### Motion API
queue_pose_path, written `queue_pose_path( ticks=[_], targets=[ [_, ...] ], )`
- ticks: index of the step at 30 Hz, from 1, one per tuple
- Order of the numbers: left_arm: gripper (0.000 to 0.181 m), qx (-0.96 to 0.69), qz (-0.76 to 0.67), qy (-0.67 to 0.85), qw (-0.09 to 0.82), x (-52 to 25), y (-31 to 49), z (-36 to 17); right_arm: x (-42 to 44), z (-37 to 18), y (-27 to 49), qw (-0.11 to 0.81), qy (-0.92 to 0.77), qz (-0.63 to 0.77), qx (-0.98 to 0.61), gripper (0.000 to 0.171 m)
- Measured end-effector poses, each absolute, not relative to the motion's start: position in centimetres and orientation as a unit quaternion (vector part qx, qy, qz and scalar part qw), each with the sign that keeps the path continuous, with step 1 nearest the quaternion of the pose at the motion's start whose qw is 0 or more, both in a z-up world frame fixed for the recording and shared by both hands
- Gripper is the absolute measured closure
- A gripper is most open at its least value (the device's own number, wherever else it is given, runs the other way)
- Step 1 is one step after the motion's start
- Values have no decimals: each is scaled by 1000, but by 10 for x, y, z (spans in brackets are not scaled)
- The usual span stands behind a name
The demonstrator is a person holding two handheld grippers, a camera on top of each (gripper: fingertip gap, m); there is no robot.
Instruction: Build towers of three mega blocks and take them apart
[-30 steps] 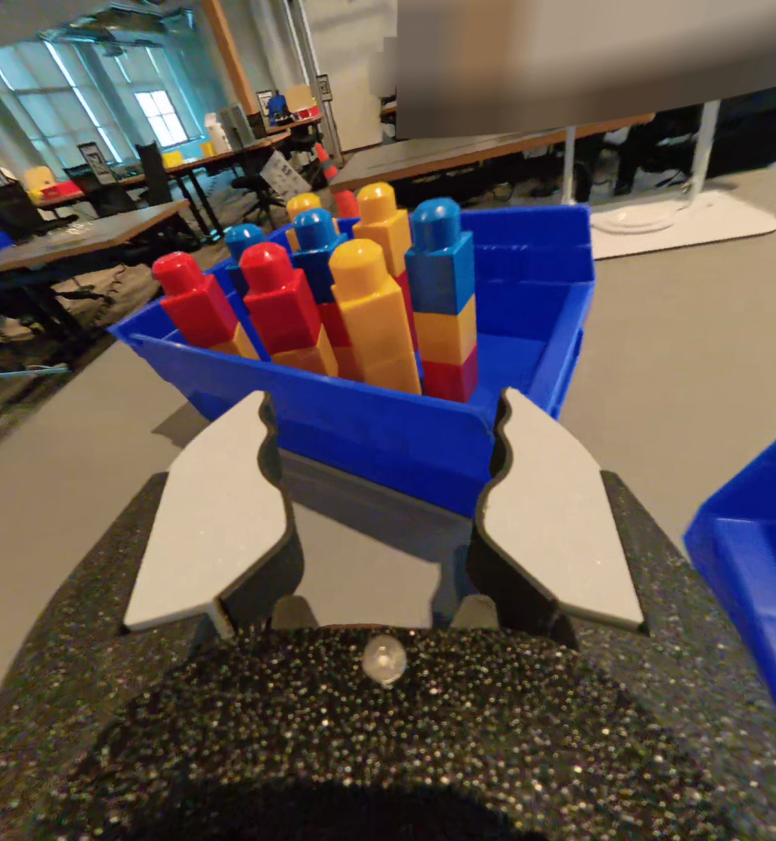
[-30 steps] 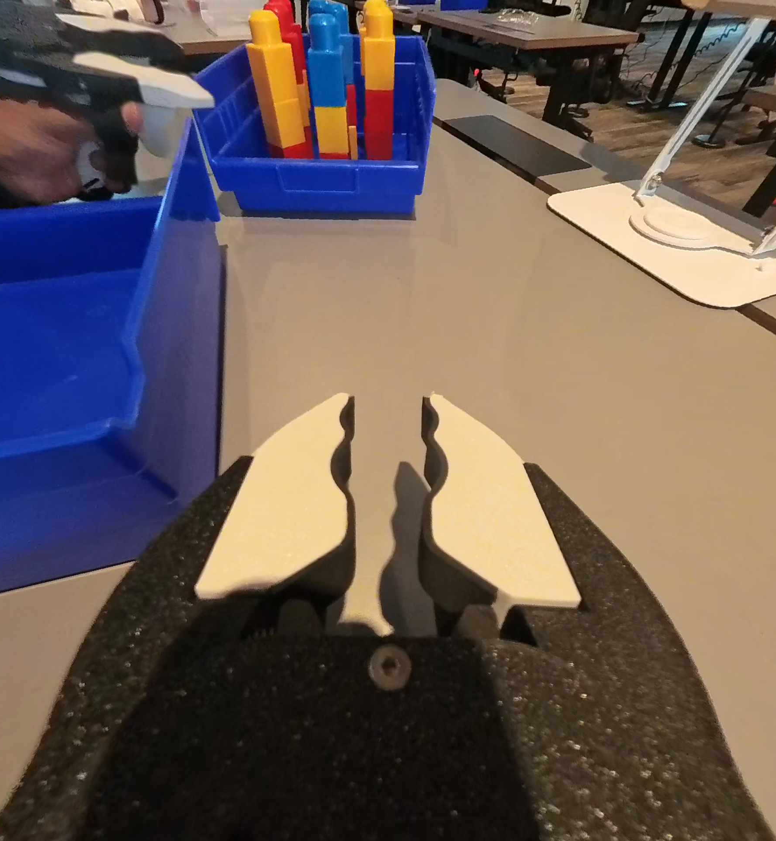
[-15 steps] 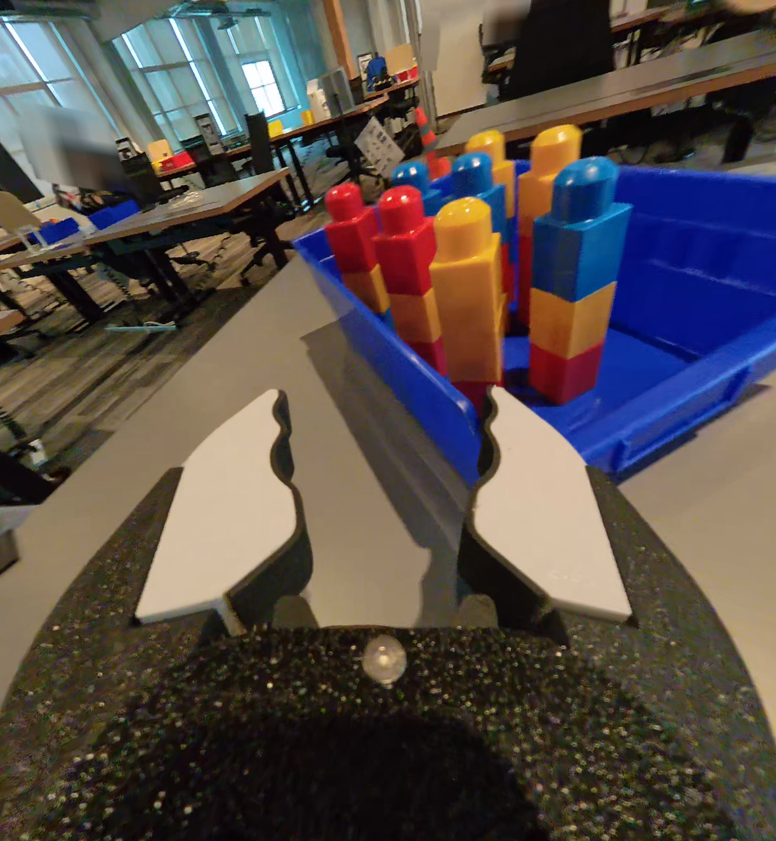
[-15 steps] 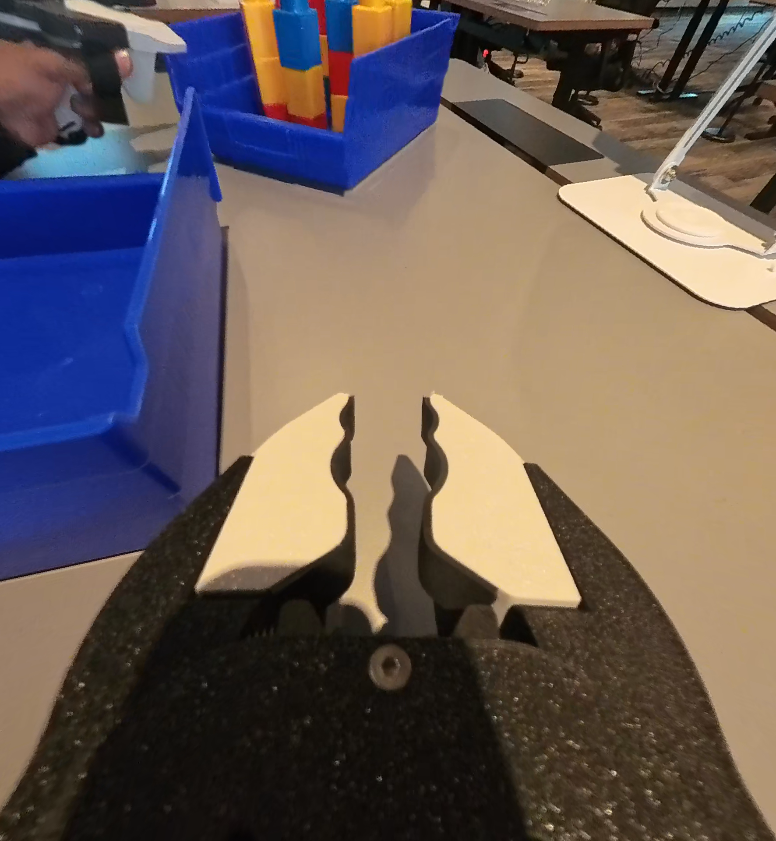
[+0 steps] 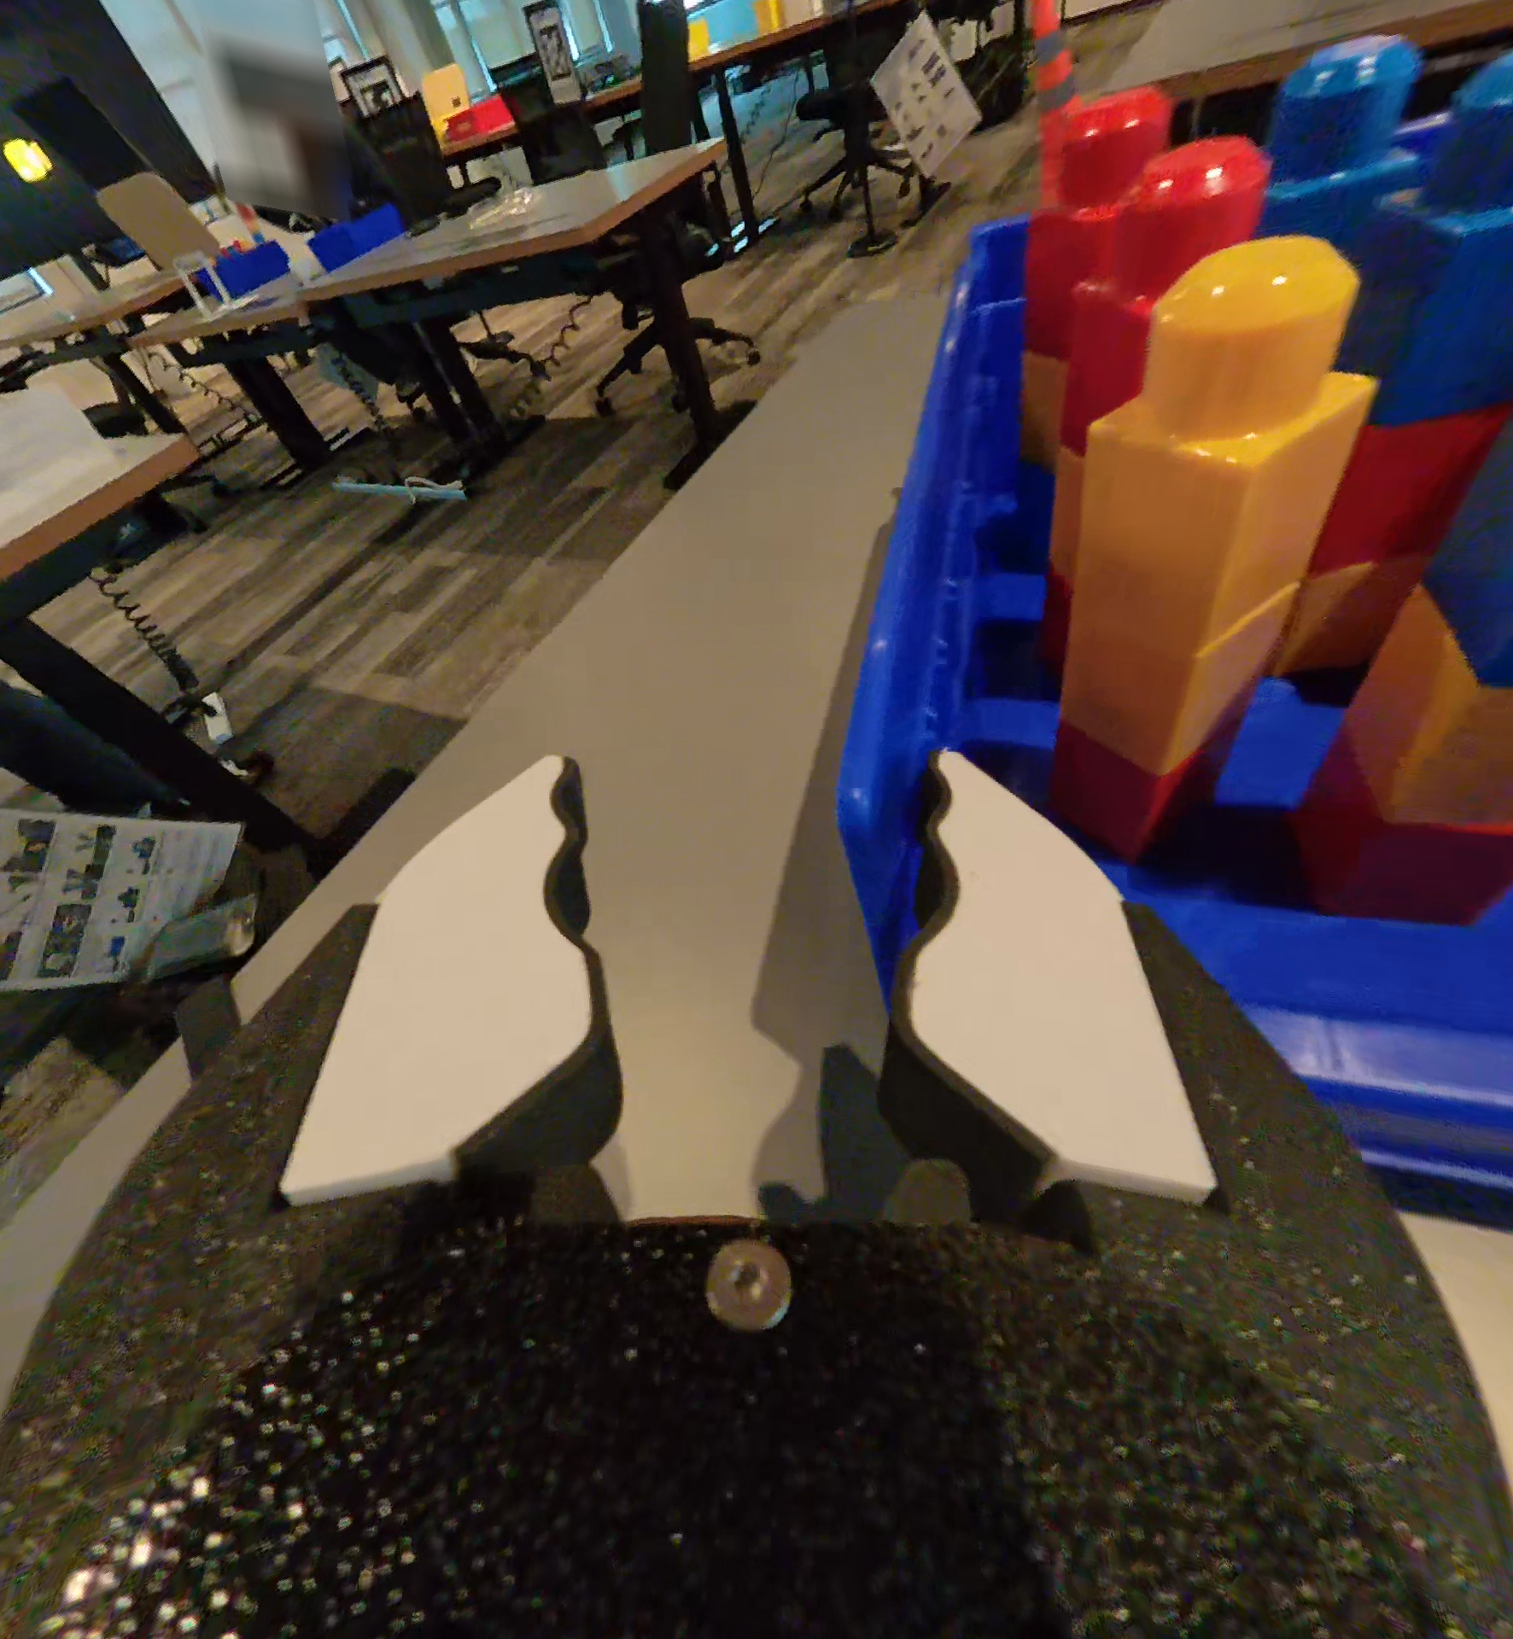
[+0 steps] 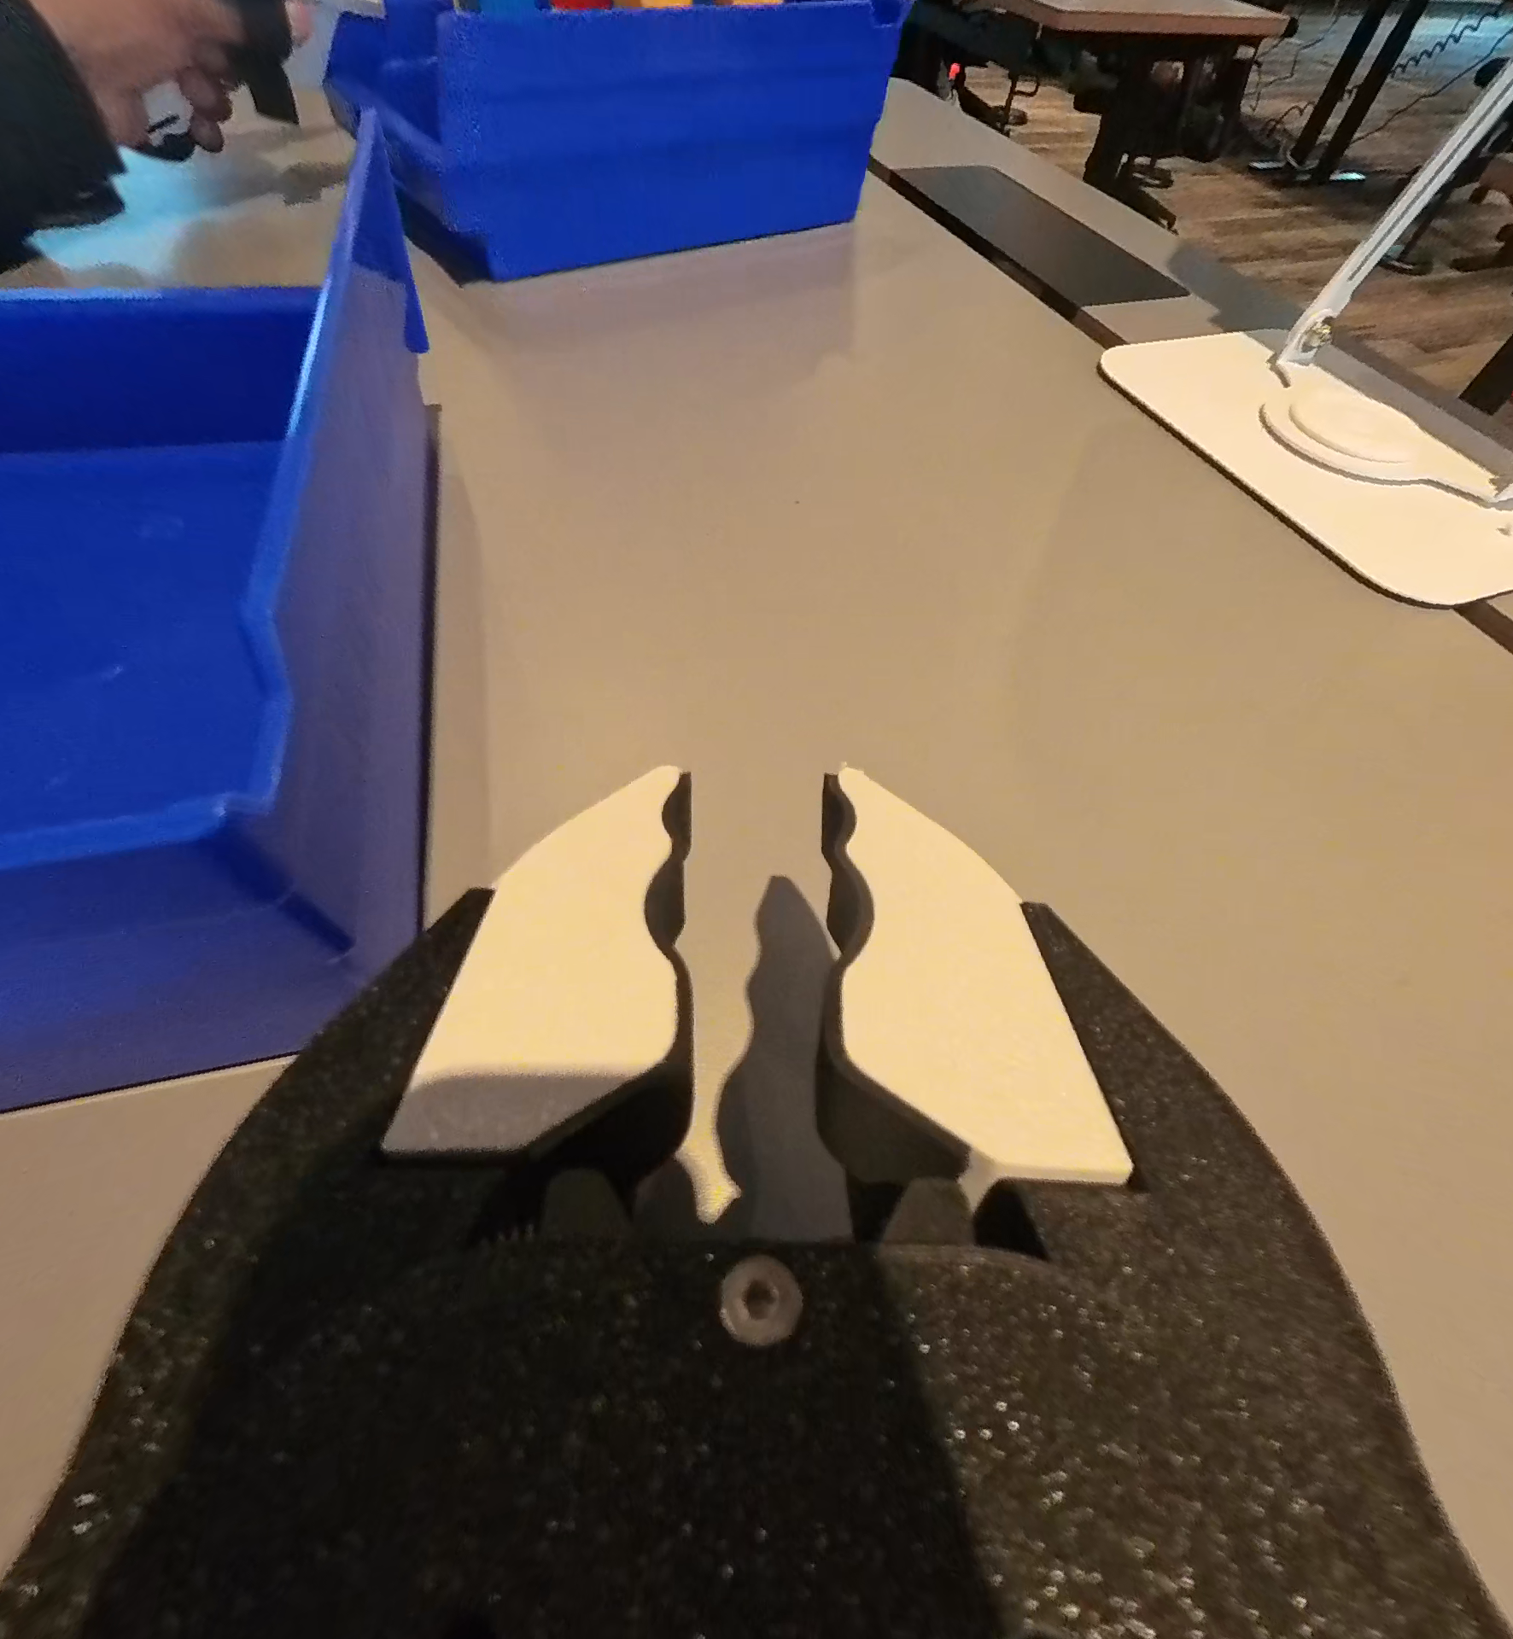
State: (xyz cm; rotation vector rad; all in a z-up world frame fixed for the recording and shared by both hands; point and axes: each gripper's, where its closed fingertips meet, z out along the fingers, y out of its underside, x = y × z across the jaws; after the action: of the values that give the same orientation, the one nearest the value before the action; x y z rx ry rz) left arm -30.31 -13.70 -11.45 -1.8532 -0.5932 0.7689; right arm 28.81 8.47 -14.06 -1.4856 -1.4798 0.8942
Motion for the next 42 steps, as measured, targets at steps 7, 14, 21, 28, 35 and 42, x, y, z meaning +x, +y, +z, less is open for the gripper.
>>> queue_pose_path(
  ticks=[7, 14, 21, 28, 35, 42],
  targets=[
    [112, -739, 321, -255, 535, -289, -151, -98, 288, -142, 84, 417, -593, 350, -593, 143],
    [123, -744, 194, -108, 630, -140, -99, -80, 288, -143, 87, 411, -588, 354, -601, 143],
    [129, -799, 190, -21, 570, -99, -42, -108, 287, -145, 85, 413, -597, 342, -597, 143],
    [173, -823, 222, 0, 523, -115, -39, -127, 287, -148, 81, 405, -610, 337, -592, 143],
    [177, -823, 211, -63, 524, -154, -54, -128, 287, -155, 77, 397, -629, 318, -588, 143],
    [176, -820, 230, -87, 516, -183, -58, -128, 287, -159, 74, 393, -642, 303, -585, 143]
  ],
)
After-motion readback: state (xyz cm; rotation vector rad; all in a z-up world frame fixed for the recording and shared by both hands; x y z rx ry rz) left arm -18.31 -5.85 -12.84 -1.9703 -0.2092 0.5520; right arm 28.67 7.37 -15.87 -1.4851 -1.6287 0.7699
